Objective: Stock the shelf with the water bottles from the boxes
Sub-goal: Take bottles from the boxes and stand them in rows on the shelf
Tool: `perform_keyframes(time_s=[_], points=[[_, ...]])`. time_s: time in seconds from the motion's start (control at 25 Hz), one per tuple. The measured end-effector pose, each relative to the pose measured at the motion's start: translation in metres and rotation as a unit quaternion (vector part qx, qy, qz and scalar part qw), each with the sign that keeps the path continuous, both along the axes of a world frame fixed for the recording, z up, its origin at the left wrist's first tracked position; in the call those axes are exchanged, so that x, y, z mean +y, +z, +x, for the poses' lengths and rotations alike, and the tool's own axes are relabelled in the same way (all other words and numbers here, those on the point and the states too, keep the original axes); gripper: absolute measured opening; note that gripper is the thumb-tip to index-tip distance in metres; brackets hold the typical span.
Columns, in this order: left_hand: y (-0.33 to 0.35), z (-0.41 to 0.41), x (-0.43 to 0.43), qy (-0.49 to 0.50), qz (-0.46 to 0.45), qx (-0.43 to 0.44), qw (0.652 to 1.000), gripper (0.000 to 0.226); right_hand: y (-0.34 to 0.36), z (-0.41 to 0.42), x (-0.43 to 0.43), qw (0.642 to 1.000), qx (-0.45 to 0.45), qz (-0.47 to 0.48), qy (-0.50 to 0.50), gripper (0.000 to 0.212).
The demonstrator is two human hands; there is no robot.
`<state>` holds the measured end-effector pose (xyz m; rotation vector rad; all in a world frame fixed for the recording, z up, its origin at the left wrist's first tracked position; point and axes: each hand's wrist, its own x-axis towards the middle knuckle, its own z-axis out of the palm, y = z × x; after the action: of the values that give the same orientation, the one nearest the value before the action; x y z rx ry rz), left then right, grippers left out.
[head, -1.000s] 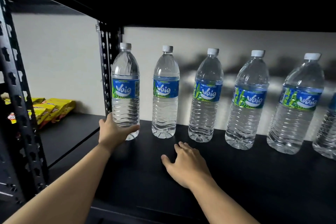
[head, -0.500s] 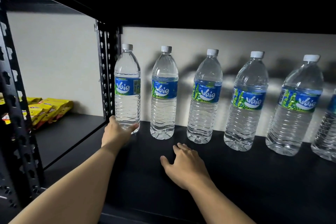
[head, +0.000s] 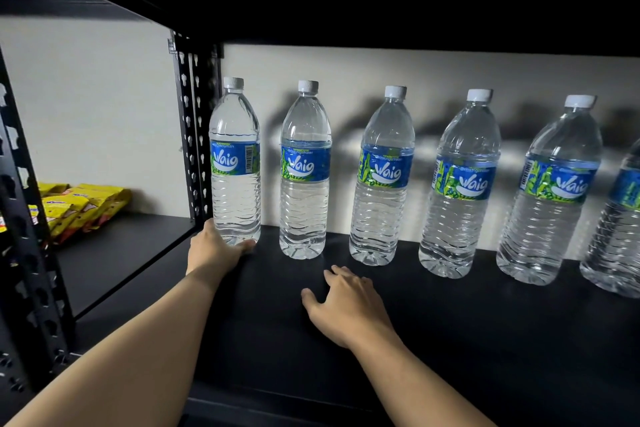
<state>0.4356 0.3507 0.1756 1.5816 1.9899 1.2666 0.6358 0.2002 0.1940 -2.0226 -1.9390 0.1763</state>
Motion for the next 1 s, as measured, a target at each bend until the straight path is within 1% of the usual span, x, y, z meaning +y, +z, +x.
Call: perform_keyframes(time_s=[0.2, 0.48, 0.56, 0.68, 0.8, 0.92, 1.0], points=[[0.000, 0.002, 0.000, -0.014, -0.022, 0.045, 0.999, 0.074, 0.001, 0.000, -0.003, 1.000, 0.002, -0.002, 0.000, 0.059], [0.002, 0.002, 0.001, -0.022, -0.028, 0.041, 0.999, 0.072, 0.003, -0.001, -0.003, 1.000, 0.006, -0.005, -0.001, 0.059], [0.002, 0.002, 0.000, -0.024, -0.028, 0.052, 0.998, 0.072, 0.003, -0.001, -0.003, 1.000, 0.005, -0.007, 0.000, 0.059], [0.003, 0.001, -0.004, -0.032, -0.060, 0.073, 0.995, 0.067, 0.002, -0.001, -0.003, 1.000, 0.005, -0.005, -0.003, 0.059], [-0.003, -0.001, -0.015, -0.053, -0.098, 0.161, 0.981, 0.056, 0.001, -0.002, -0.003, 1.000, 0.003, -0.003, -0.007, 0.059], [-0.009, 0.001, -0.041, -0.063, -0.124, 0.238, 0.961, 0.056, -0.001, -0.004, -0.005, 1.000, -0.015, 0.010, -0.023, 0.056], [-0.009, -0.003, -0.068, -0.096, -0.124, 0.302, 0.940, 0.059, 0.001, -0.006, -0.008, 0.998, -0.040, 0.027, -0.038, 0.051]])
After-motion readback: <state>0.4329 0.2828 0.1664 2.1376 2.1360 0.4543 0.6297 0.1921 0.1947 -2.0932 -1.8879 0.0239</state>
